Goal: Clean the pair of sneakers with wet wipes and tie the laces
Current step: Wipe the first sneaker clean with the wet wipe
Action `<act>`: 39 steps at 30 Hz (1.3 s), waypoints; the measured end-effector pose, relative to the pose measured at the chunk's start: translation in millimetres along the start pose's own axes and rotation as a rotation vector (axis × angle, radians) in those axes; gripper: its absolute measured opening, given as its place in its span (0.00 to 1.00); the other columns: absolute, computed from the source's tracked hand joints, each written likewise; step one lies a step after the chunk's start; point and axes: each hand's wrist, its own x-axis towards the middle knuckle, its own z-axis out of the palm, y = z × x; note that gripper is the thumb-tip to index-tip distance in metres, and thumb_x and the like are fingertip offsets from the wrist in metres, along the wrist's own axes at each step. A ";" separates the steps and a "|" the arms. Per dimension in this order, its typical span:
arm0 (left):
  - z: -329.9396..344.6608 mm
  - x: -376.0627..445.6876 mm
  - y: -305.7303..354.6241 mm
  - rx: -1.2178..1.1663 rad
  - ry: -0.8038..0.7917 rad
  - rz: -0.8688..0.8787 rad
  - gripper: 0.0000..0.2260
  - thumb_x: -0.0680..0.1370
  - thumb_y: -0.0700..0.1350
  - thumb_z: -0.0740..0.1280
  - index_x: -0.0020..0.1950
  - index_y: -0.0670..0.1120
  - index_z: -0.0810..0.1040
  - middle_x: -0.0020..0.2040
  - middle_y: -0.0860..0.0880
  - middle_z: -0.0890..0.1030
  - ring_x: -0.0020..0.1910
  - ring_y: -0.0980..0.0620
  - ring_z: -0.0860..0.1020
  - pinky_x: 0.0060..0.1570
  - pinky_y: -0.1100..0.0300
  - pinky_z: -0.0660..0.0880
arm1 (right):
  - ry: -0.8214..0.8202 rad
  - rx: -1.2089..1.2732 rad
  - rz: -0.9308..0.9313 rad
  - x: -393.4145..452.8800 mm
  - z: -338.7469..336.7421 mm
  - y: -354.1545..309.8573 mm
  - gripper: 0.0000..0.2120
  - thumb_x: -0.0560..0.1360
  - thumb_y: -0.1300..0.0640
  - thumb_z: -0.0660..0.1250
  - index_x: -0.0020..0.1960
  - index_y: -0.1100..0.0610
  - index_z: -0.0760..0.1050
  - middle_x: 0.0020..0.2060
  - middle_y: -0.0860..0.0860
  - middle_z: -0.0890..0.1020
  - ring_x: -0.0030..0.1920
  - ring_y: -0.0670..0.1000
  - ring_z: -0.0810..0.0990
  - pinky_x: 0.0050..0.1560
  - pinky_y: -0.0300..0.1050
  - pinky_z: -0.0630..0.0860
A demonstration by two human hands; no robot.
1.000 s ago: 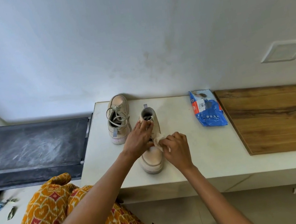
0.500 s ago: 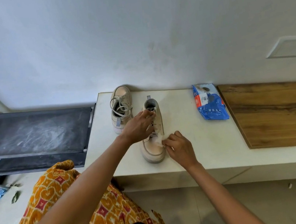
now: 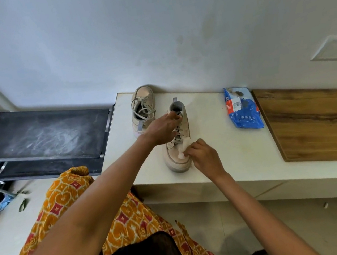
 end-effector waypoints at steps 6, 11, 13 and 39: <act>-1.0 0.1 3.3 0.014 -0.009 -0.025 0.24 0.79 0.45 0.60 0.74 0.44 0.61 0.69 0.45 0.65 0.61 0.46 0.72 0.49 0.55 0.74 | -0.094 -0.003 0.172 46.5 -6.9 -14.3 0.07 0.74 0.59 0.67 0.48 0.59 0.82 0.42 0.59 0.81 0.45 0.57 0.78 0.41 0.49 0.74; 3.2 1.1 4.3 0.040 -0.005 -0.031 0.24 0.80 0.45 0.60 0.74 0.43 0.60 0.69 0.44 0.65 0.62 0.45 0.72 0.49 0.55 0.75 | -0.112 0.055 0.105 20.3 8.3 -32.1 0.06 0.73 0.57 0.68 0.43 0.58 0.83 0.42 0.53 0.83 0.46 0.54 0.77 0.40 0.45 0.73; 4.0 0.4 4.1 0.038 -0.009 -0.029 0.24 0.80 0.45 0.60 0.74 0.43 0.60 0.69 0.44 0.65 0.62 0.45 0.72 0.49 0.54 0.75 | -0.079 -0.042 -0.028 17.3 0.7 -22.3 0.02 0.69 0.57 0.73 0.39 0.55 0.83 0.36 0.50 0.83 0.41 0.53 0.77 0.37 0.44 0.73; 7.7 4.9 -10.1 0.049 -0.135 0.065 0.35 0.76 0.49 0.68 0.77 0.44 0.54 0.72 0.43 0.59 0.67 0.45 0.65 0.63 0.53 0.69 | 0.347 0.579 1.015 1.9 17.6 -8.0 0.09 0.77 0.65 0.62 0.51 0.61 0.81 0.48 0.56 0.84 0.49 0.54 0.81 0.43 0.36 0.69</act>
